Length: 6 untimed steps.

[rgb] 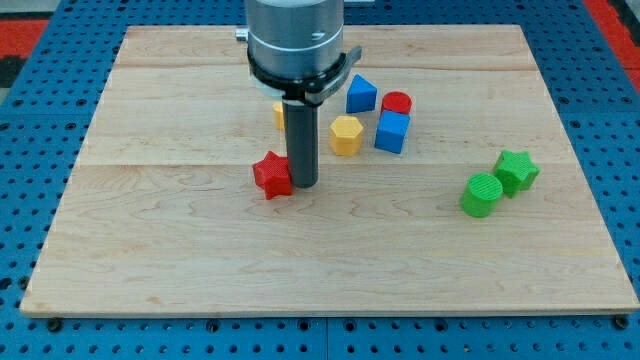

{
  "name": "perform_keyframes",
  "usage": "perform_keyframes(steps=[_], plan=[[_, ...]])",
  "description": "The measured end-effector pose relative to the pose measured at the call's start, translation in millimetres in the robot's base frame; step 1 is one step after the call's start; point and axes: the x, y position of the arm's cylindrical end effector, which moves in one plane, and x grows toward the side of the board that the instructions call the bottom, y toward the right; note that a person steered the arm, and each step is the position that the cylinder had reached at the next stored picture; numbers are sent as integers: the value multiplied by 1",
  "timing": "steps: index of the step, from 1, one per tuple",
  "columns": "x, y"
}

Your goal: Move the red star near yellow heart

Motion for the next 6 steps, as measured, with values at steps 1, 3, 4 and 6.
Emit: perform_keyframes(steps=[1,3,4,6], plan=[[47,14],[14,-21],[-3,-19],[-2,-53]])
